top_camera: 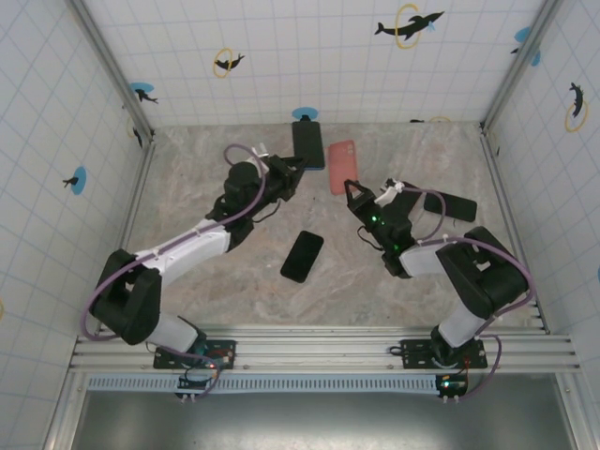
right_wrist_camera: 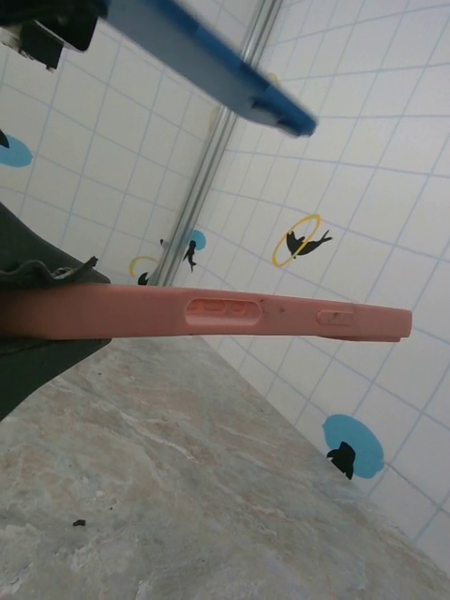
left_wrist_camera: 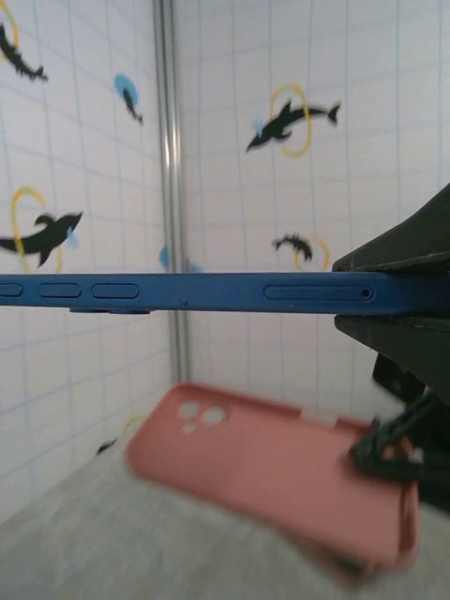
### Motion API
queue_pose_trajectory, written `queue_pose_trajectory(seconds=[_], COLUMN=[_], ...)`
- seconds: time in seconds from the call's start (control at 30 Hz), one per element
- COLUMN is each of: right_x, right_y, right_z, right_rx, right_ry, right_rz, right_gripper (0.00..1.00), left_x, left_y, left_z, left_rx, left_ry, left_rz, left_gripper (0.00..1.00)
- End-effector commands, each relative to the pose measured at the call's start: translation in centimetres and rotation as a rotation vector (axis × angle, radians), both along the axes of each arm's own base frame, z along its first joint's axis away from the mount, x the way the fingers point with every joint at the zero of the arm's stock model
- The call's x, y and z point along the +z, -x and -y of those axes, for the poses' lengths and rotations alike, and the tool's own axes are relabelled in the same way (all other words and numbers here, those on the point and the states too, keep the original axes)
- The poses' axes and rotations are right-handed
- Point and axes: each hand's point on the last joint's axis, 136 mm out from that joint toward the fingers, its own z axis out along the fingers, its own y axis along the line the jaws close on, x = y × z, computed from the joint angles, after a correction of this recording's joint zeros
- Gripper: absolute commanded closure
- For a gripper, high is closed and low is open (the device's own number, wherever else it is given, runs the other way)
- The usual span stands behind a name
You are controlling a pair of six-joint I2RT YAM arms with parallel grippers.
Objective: Take the phone out of the phone case
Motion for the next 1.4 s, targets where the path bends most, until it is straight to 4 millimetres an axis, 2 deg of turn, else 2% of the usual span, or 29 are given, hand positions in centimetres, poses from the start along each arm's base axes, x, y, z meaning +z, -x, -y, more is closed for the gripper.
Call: queue_pose_trajectory(seconds=[0.0, 0.27, 0.4, 0.5, 0.63, 0.83, 0.93, 1.37], right_x=[1.3, 0.4, -0.1, -0.7, -1.1, -1.4, -1.8, -3.1], right_y=[-0.5, -0.6, -0.6, -0.5, -0.4, -0.1, 0.1, 0.2], right_z=[-1.6, -4.9, -6.9, -8.3, -10.3, -12.5, -13.0, -13.5], right_rx=[0.016, 0.050, 0.078, 0.092, 0.123, 0.163, 0.173, 0.187], right_ry=[-0.022, 0.005, 0.027, 0.048, 0.066, 0.075, 0.078, 0.073], right_rz=[0.026, -0.014, -0.032, -0.048, -0.056, -0.058, -0.067, -0.093], right_gripper=[0.93, 0.93, 0.92, 0.92, 0.92, 0.92, 0.92, 0.92], left_x=[-1.4, -5.7, -9.0, -11.4, -13.6, -16.4, -17.4, -19.9], left_y=[0.8, -0.5, -0.6, -0.7, -1.0, -1.8, -2.2, -3.5], left_z=[-2.4, -10.4, -14.7, -17.1, -20.2, -23.5, -25.2, -28.2], left_rx=[-0.103, -0.102, -0.077, -0.084, -0.074, -0.092, -0.073, -0.046], left_ry=[-0.160, -0.293, -0.351, -0.415, -0.439, -0.470, -0.460, -0.429], left_rz=[0.075, 0.080, 0.042, 0.017, -0.005, -0.038, -0.051, -0.062], left_gripper=[1.00, 1.00, 1.00, 1.00, 1.00, 1.00, 1.00, 1.00])
